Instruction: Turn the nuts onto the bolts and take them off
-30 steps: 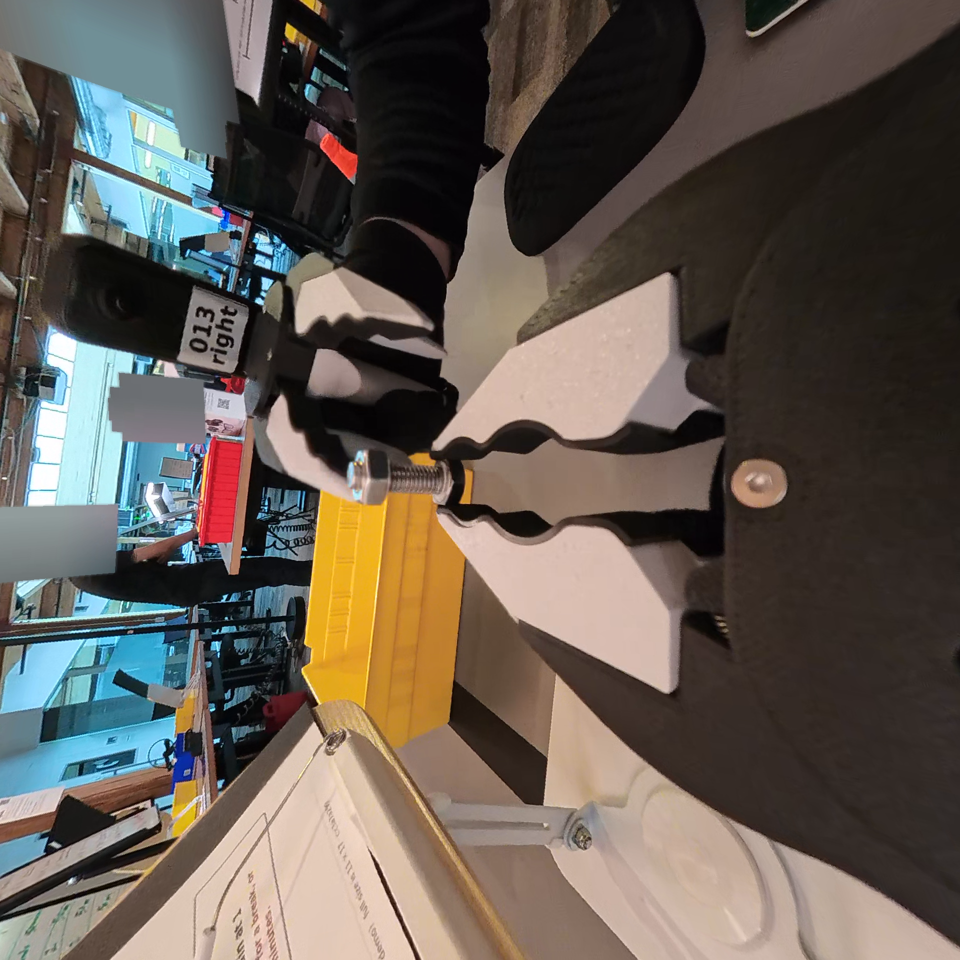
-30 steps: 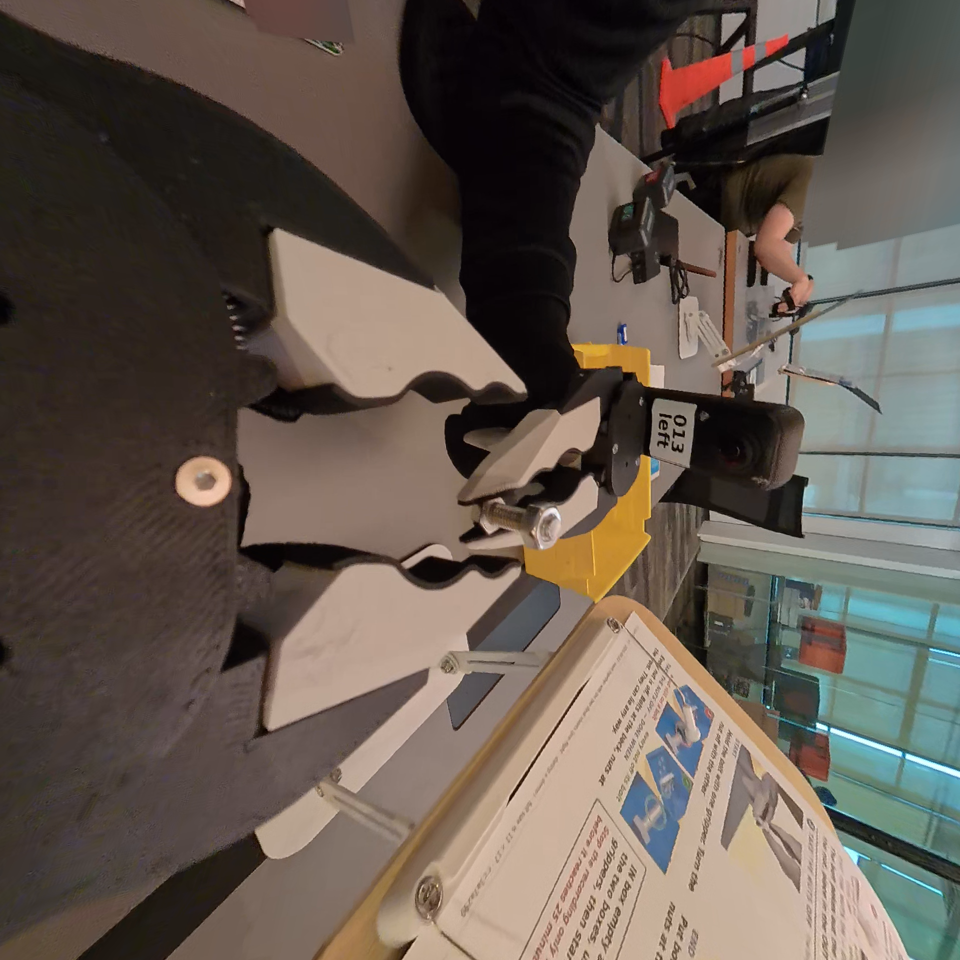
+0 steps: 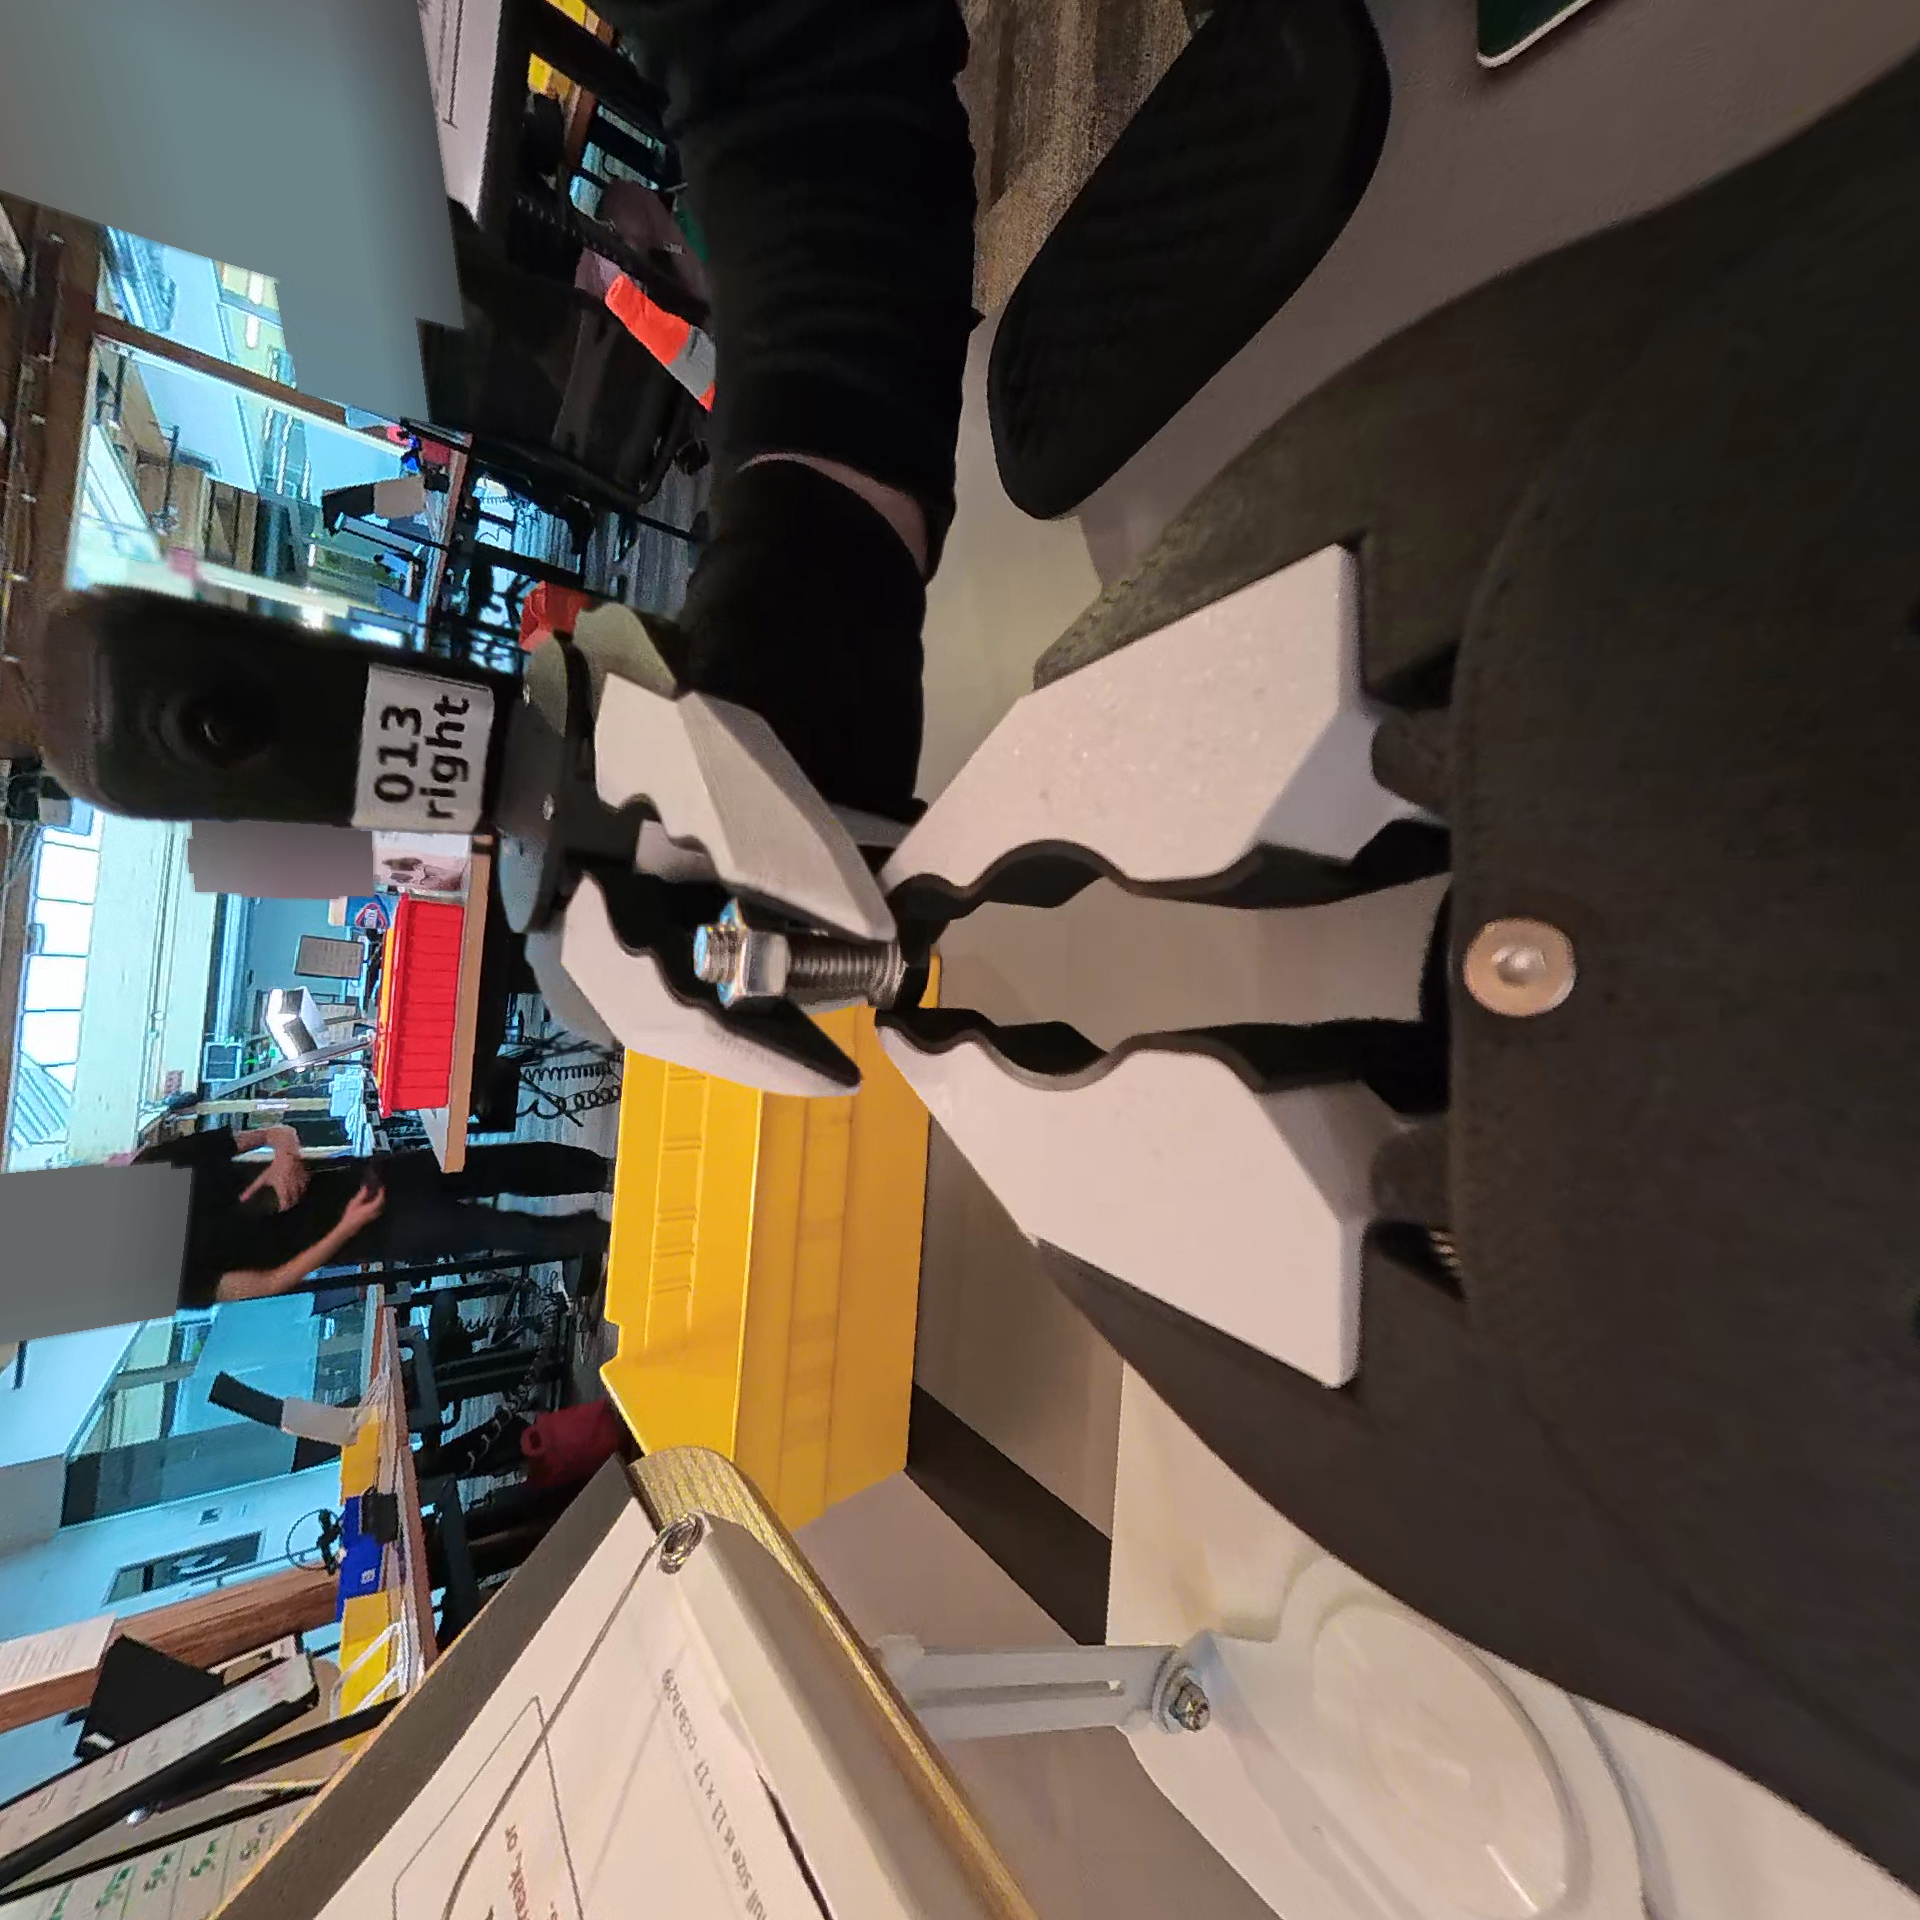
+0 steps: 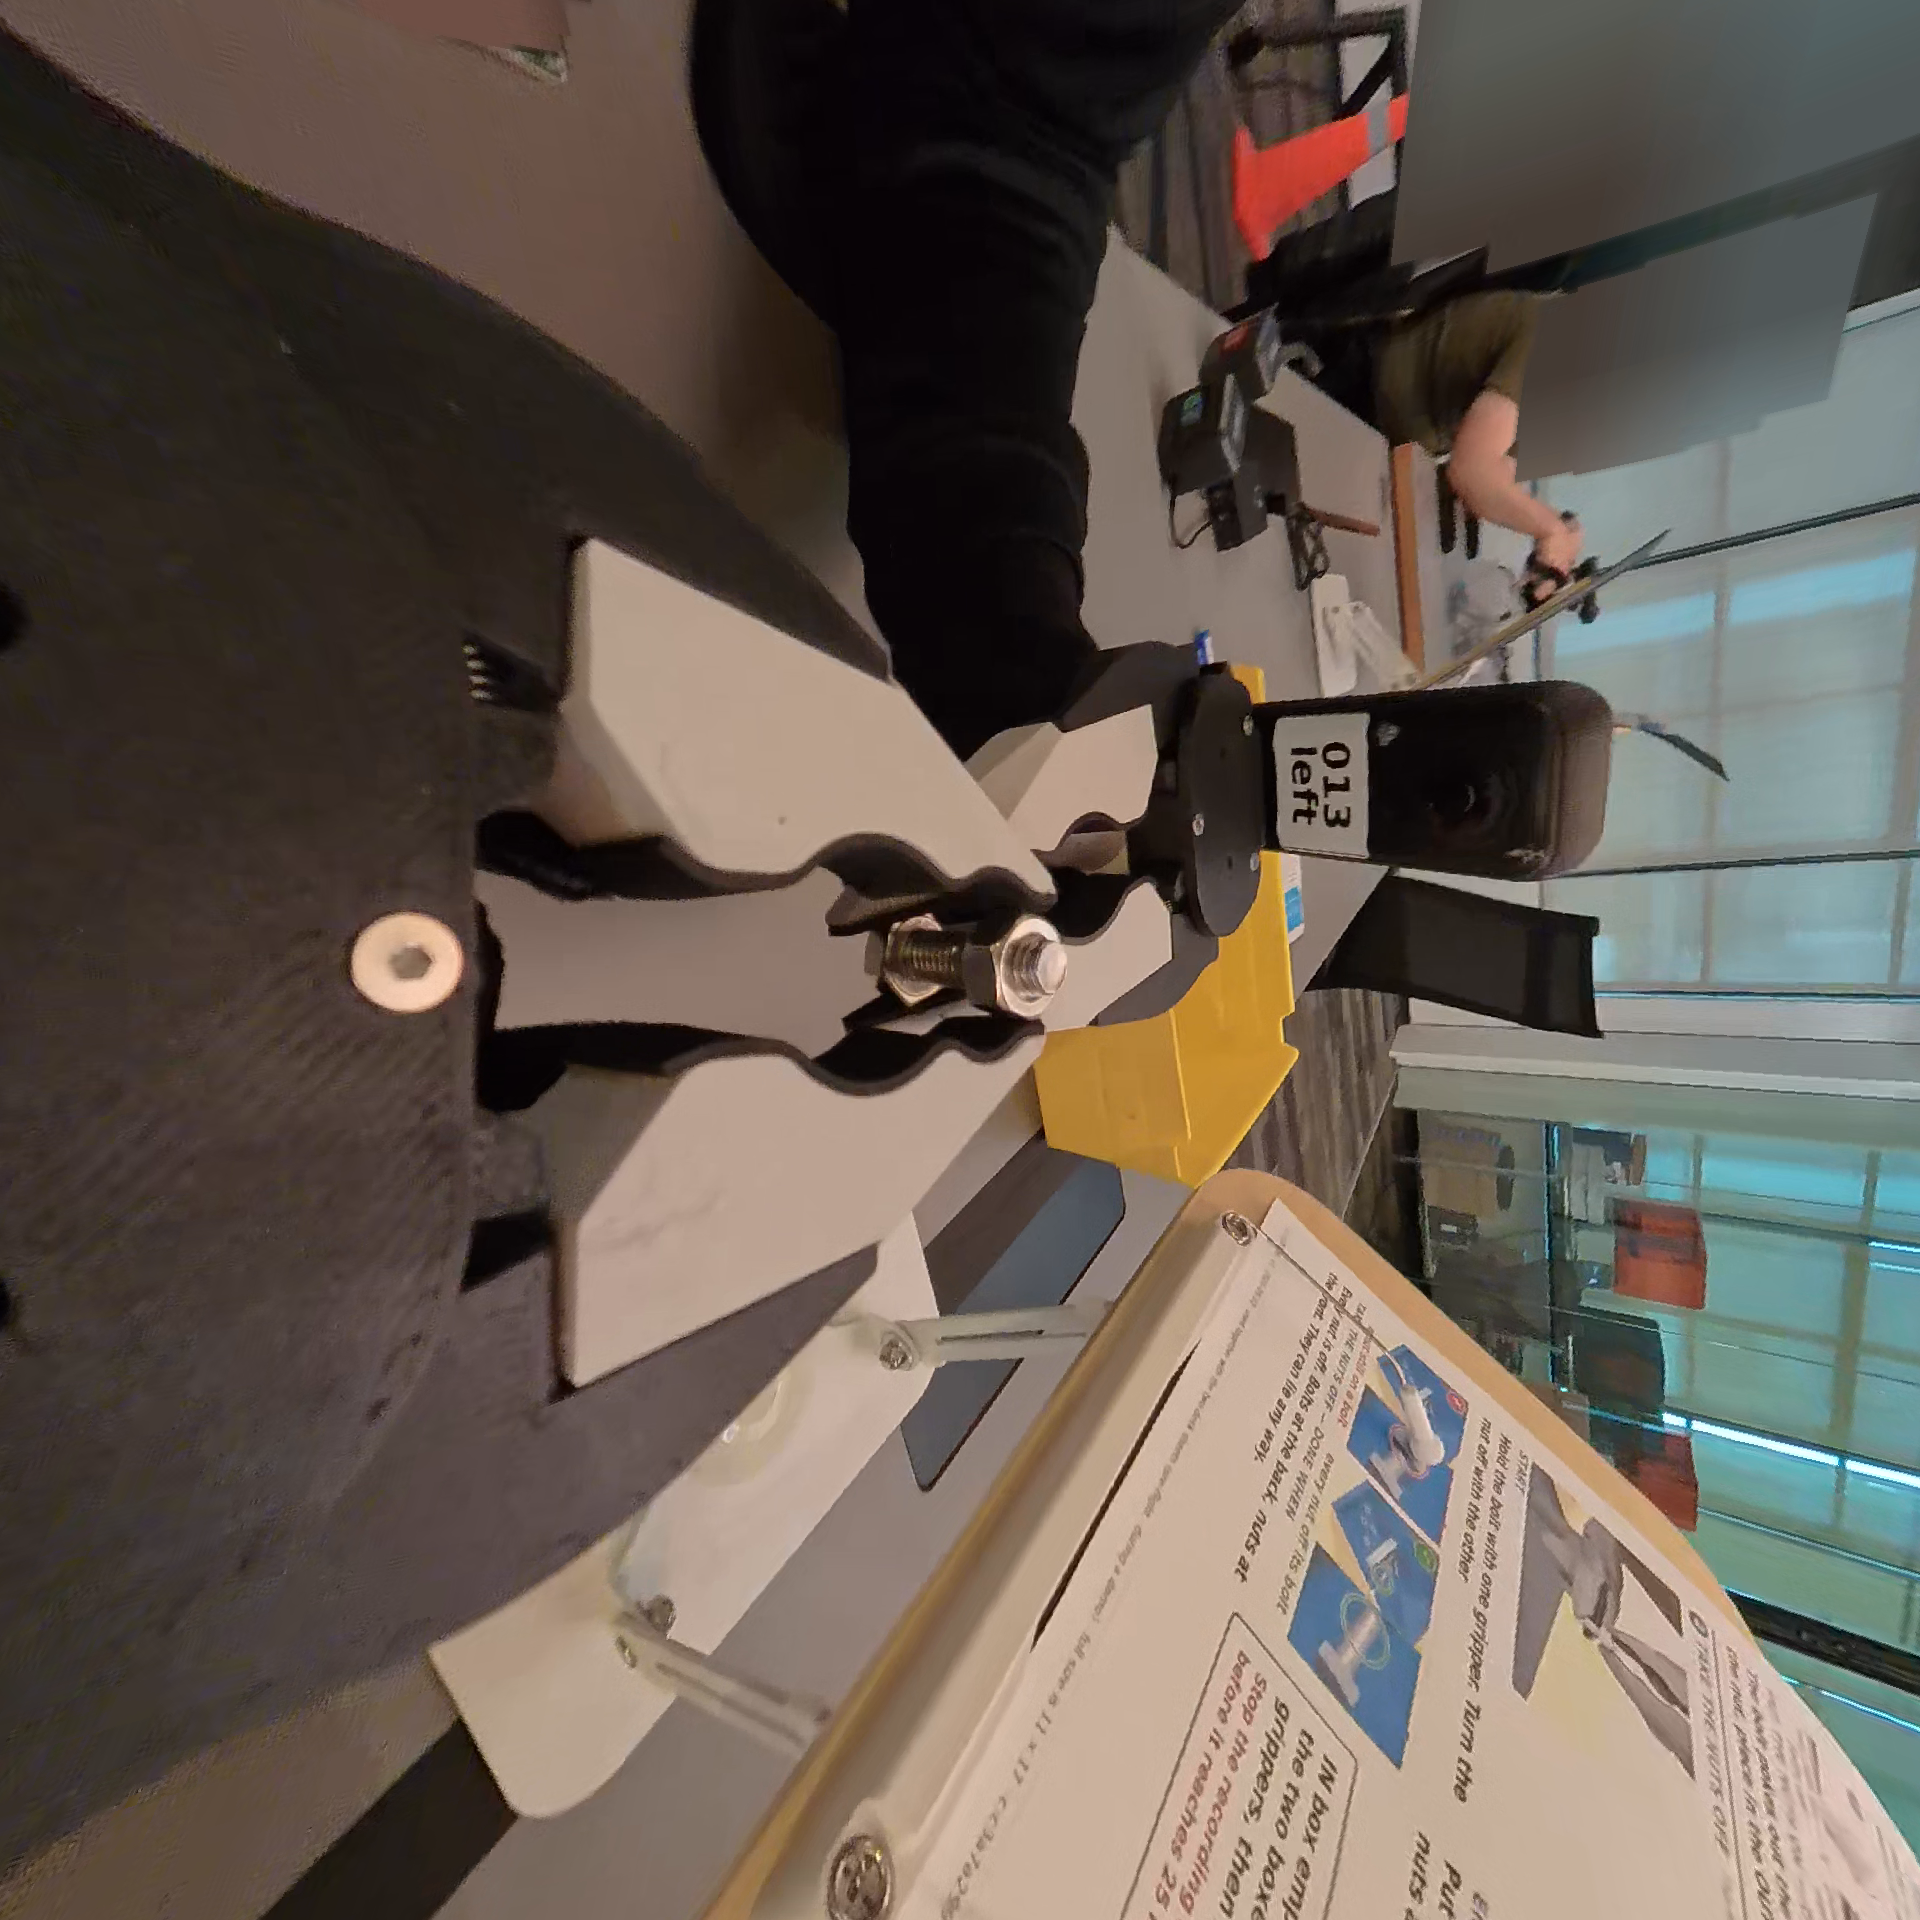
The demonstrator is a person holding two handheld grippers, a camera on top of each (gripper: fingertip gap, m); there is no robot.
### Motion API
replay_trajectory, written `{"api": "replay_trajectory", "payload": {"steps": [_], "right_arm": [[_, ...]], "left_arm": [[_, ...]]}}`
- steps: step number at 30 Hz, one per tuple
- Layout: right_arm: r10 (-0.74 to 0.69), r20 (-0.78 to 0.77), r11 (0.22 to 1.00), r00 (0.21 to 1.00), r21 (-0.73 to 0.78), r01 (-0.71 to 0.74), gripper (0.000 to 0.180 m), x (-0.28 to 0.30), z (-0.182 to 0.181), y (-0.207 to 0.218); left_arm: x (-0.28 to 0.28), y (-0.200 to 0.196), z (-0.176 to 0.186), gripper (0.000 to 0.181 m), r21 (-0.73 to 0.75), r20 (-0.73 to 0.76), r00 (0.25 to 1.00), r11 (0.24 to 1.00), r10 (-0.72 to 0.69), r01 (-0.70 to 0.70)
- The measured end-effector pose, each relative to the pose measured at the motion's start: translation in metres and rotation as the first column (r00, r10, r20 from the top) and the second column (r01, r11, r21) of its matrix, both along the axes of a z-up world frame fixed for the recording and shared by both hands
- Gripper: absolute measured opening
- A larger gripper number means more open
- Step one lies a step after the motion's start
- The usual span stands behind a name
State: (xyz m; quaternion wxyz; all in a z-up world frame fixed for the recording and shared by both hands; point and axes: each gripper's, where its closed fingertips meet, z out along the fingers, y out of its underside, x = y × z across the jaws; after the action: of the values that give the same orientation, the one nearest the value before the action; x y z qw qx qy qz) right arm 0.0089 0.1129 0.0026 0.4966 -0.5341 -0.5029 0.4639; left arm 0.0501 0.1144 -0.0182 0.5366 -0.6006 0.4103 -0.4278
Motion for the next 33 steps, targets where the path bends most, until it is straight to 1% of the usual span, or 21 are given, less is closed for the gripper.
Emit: {"api": "replay_trajectory", "payload": {"steps": [2, 4, 5, 7, 8, 11, 12, 13, 15, 17, 20, 23, 25, 26, 27, 29, 32, 33], "right_arm": [[-0.009, -0.019, 1.000, 1.000, -0.024, 0.009, 0.017, 0.000, 0.003, 0.000], [-0.034, -0.037, 0.999, 0.999, -0.006, 0.034, 0.017, 0.003, 0.011, 0.001], [-0.050, -0.039, 0.999, 0.998, 0.006, 0.050, 0.017, 0.006, 0.015, 0.002], [-0.106, -0.023, 0.994, 0.994, 0.027, 0.107, 0.017, 0.021, 0.025, 0.012], [-0.134, -0.021, 0.990, 0.991, 0.031, 0.134, 0.017, 0.032, 0.031, 0.018], [-0.297, 0.036, 0.955, 0.954, 0.014, 0.297, 0.017, 0.085, 0.041, 0.059], [-0.358, 0.084, 0.934, 0.930, 0.017, 0.357, 0.017, 0.107, 0.038, 0.076], [-0.424, 0.160, 0.905, 0.891, 0.029, 0.425, 0.017, 0.131, 0.030, 0.093], [-0.543, 0.302, 0.830, 0.783, 0.055, 0.555, 0.017, 0.180, 0.009, 0.128], [-0.601, 0.442, 0.761, 0.666, 0.062, 0.646, 0.017, 0.222, -0.021, 0.155], [-0.603, 0.607, 0.688, 0.518, 0.066, 0.722, 0.017, 0.264, -0.068, 0.179], [-0.548, 0.726, 0.647, 0.416, 0.052, 0.761, 0.017, 0.286, -0.111, 0.189], [-0.505, 0.796, 0.627, 0.335, 0.071, 0.776, 0.017, 0.296, -0.136, 0.191], [-0.495, 0.814, 0.619, 0.304, 0.085, 0.781, 0.017, 0.300, -0.145, 0.193], [-0.491, 0.822, 0.609, 0.289, 0.087, 0.788, 0.017, 0.302, -0.151, 0.195], [-0.480, 0.830, 0.592, 0.283, 0.068, 0.803, 0.017, 0.304, -0.161, 0.200], [-0.427, 0.870, 0.599, 0.245, 0.069, 0.797, 0.018, 0.309, -0.180, 0.200], [-0.428, 0.872, 0.603, 0.238, 0.079, 0.794, 0.024, 0.311, -0.182, 0.201]], "left_arm": [[0.000, 0.000, 0.003, 0.015, 0.007, 0.018, 1.000, 1.000, 0.001, -0.001], [-0.001, 0.000, 0.012, 0.015, 0.036, 0.062, 0.998, 0.999, 0.020, -0.022], [-0.001, -0.002, 0.019, 0.018, 0.043, 0.093, 0.996, 0.999, 0.016, -0.021], [-0.001, 0.001, 0.024, 0.040, 0.048, 0.091, 0.995, 0.998, 0.046, -0.050], [-0.002, 0.003, 0.023, 0.046, 0.055, 0.075, 0.995, 0.996, 0.063, -0.067], [-0.004, 0.004, 0.022, 0.036, 0.060, 0.059, 0.996, 0.995, 0.070, -0.074], [-0.006, 0.005, 0.022, 0.029, 0.058, 0.059, 0.996, 0.995, 0.073, -0.077], [-0.007, 0.005, 0.022, 0.021, 0.056, 0.061, 0.996, 0.996, 0.072, -0.076], [-0.010, 0.006, 0.022, 0.008, 0.051, 0.065, 0.995, 0.995, 0.077, -0.081], [-0.013, 0.009, 0.022, 0.004, 0.044, 0.066, 0.994, 0.995, 0.090, -0.093], [-0.016, 0.011, 0.022, 0.002, 0.037, 0.068, 0.992, 0.994, 0.102, -0.105], [-0.017, 0.013, 0.021, 0.002, 0.040, 0.054, 0.992, 0.992, 0.117, -0.119], [-0.018, 0.014, 0.019, 0.003, 0.038, 0.051, 0.992, 0.992, 0.119, -0.121], [-0.018, 0.015, 0.019, 0.003, 0.036, 0.050, 0.991, 0.992, 0.121, -0.122], [-0.019, 0.016, 0.018, 0.003, 0.034, 0.048, 0.991, 0.992, 0.123, -0.125], [-0.020, 0.017, 0.017, 0.003, 0.033, 0.045, 0.991, 0.991, 0.127, -0.128], [-0.021, 0.018, 0.018, 0.004, 0.034, 0.042, 0.990, 0.990, 0.132, -0.134], [-0.020, 0.017, 0.018, 0.004, 0.025, 0.043, 0.991, 0.992, 0.123, -0.124]]}}
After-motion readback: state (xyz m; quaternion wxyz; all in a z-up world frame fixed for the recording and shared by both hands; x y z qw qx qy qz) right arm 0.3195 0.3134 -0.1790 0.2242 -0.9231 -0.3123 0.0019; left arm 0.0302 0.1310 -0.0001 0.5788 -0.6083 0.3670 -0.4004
